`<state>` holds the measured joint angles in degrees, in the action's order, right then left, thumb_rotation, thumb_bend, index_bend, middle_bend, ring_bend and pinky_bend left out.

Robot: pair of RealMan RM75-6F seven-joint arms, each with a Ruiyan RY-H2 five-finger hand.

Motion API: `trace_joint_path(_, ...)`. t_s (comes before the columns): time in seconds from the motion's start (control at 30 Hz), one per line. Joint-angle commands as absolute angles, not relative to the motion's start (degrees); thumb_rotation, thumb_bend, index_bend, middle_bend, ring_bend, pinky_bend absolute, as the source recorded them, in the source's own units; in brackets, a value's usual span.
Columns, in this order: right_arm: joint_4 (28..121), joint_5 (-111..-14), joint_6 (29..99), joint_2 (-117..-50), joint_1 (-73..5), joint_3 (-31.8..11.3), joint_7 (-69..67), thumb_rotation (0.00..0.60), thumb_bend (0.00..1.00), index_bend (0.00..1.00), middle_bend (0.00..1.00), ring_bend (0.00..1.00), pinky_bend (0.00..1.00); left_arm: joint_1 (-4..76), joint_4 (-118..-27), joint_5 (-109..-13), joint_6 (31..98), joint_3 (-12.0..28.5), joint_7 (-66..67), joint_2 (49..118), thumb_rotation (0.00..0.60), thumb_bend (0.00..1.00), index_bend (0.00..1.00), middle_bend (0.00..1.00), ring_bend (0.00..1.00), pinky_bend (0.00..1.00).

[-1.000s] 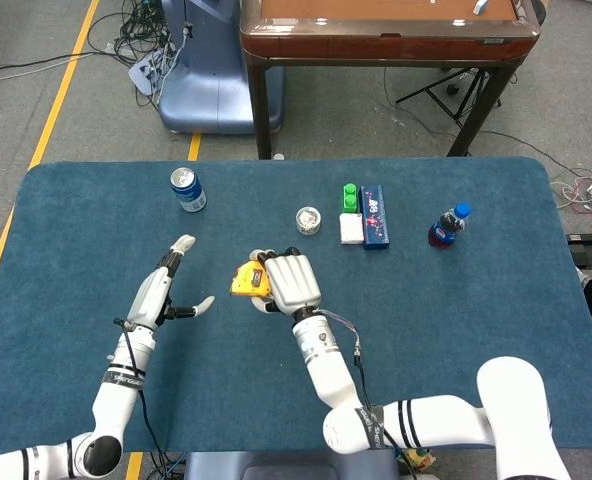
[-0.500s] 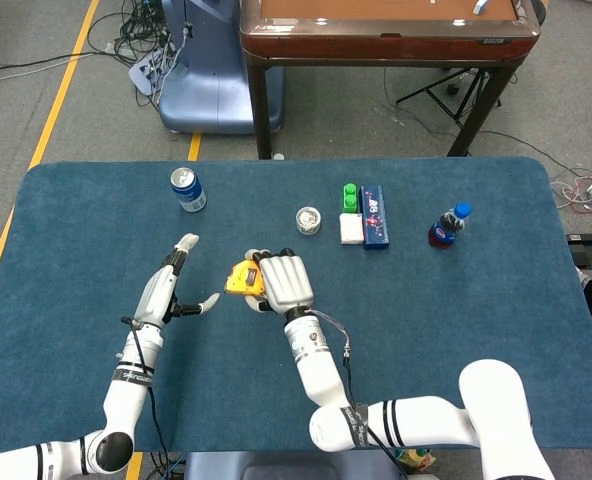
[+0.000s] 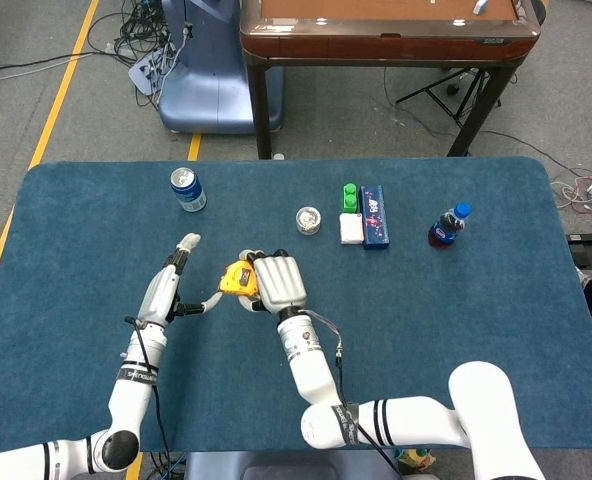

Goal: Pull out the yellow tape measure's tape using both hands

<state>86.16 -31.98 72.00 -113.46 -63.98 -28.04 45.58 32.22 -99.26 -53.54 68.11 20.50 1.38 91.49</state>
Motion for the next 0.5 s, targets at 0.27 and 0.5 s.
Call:
trace_joint_path(0.27,86.33,-31.86,71.44,-113.51,-64.13,-28.43,45.11,0.6,0.64,0.59,0.57,0.43,0.22,32.51,-98.51,-52.75,67.73,20.67,1.43,91.93,0.6,0.2,0.0,0.0,0.0,0.0)
trace_joint_path(0.5,86.63,-31.32,70.96,-113.28,-64.04,-28.27,45.07,0.6,0.64,0.59,0.57,0.43,0.22,32.65,-97.9,-52.17,67.56,20.99,1.25,92.18,0.6,0.2,0.0,0.0,0.0,0.0)
